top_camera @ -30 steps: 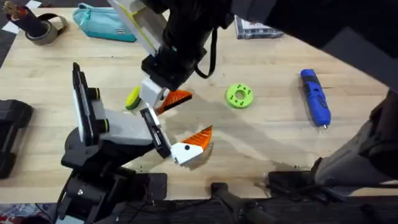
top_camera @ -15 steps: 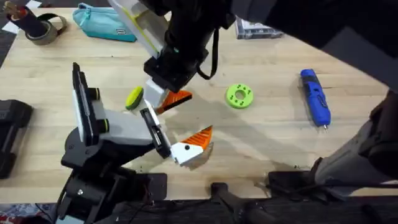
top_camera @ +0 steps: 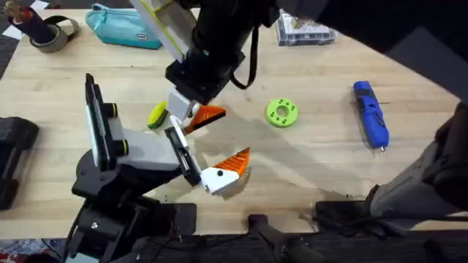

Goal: Pick up the gripper from the table and insert it into the empty holder that is missing its gripper. Then pick up a screw, insert it into the mounting hole, and use the screwdriver to tighten it. Finally, clean up the table by picking up the vegetable and placing it into the bucket.

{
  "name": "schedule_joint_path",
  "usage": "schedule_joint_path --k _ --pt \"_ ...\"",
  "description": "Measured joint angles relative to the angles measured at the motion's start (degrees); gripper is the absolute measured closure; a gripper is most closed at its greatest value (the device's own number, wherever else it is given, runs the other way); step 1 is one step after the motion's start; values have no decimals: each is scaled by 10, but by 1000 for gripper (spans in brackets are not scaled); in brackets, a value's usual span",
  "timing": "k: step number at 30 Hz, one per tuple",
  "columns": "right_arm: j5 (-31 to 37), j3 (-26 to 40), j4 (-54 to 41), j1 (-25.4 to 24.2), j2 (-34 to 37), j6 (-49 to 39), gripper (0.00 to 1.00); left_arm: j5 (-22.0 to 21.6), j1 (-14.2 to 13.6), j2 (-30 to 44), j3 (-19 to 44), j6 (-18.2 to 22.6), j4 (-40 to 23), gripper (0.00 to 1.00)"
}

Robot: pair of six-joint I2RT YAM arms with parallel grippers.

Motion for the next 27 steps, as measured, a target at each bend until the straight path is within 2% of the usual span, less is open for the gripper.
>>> schedule_joint_path --k 21,27 --pt "0 0 -4 7 0 0 796 0 0 0 0 0 0 15" --pt "0 0 -4 7 0 0 924 0 0 0 0 0 0 14"
